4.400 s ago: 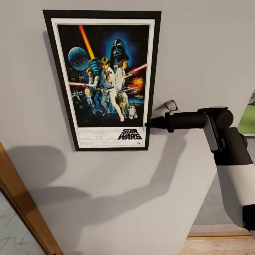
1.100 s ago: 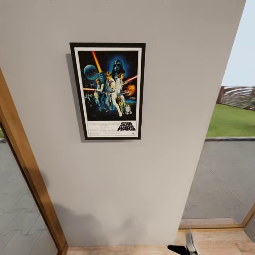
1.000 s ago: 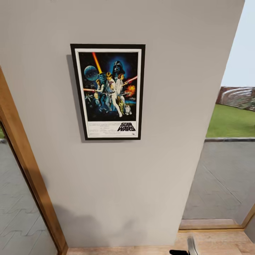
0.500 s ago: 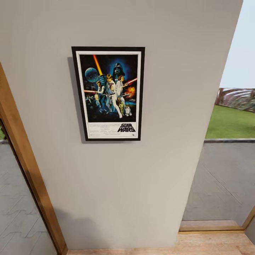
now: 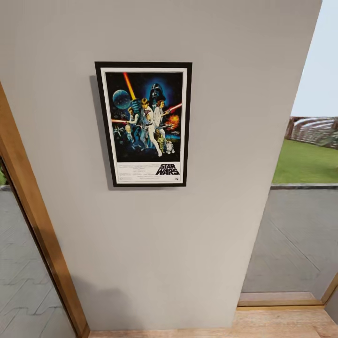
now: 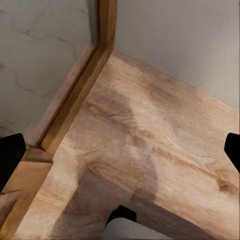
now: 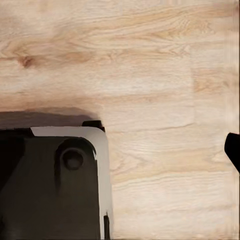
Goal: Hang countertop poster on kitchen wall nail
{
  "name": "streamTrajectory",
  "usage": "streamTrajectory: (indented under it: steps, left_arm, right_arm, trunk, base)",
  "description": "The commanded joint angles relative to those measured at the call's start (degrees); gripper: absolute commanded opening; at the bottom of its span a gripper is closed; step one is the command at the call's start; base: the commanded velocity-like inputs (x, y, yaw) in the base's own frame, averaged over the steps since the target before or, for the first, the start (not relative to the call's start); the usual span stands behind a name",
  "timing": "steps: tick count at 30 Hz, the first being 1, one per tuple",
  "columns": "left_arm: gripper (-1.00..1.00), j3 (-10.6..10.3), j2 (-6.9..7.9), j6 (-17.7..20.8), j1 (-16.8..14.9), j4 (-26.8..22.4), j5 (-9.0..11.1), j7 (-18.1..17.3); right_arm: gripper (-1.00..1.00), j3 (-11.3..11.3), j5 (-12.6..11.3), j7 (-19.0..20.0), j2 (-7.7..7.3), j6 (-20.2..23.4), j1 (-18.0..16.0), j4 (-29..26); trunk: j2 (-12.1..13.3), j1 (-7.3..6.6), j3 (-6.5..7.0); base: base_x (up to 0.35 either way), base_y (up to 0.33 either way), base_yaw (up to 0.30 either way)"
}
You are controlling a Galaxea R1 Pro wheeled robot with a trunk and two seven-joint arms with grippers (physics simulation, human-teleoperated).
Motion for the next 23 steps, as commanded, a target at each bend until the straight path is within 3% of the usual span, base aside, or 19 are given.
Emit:
streamTrajectory:
  steps: [1,4,5,9,15,23]
  left_arm:
    - [1.0,-0.3,-0.49,-0.1,0.0,0.0,0.6,2.6]
    - [1.0,-0.4,-1.31,-0.1,0.0,0.0,0.6,7.3]
    - [1.0,-0.4,-2.24,-0.1,0.0,0.1,0.6,11.5]
    - [1.0,-0.4,-3.56,-0.2,0.0,-0.1,0.6,16.2]
    - [1.0,-0.4,-4.59,-0.2,0.0,-0.1,0.6,16.8]
    - [1.0,-0.4,-4.72,-0.1,0.0,0.0,0.6,16.9]
  right_arm:
    - [1.0,-0.3,-0.5,-4.0,0.6,-0.1,0.0,0.2]
    - [1.0,-0.3,-0.5,-9.4,1.47,0.0,0.0,0.3]
    - [1.0,-0.3,-0.5,-11.5,1.97,0.1,0.0,0.4]
    - [1.0,-0.2,-0.3,-12.8,2.27,0.1,0.0,0.3]
    - [1.0,-0.2,-0.3,-13.0,2.36,0.1,0.0,0.3]
    - [1.0,-0.1,-0.3,-13.0,2.4,0.1,0.0,0.3]
  trunk:
    - [0.0,0.02,-0.02]
    - [0.0,0.02,-0.02]
    - [0.0,0.02,-0.02]
    - [0.0,0.02,-0.02]
    - [0.0,0.02,-0.02]
    - [0.0,0.02,-0.02]
  base:
    - [0.0,0.0,0.0]
    - [0.0,0.0,0.0]
    - [0.0,0.0,0.0]
    - [0.0,0.0,0.0]
    - [0.0,0.0,0.0]
    - [0.0,0.0,0.0]
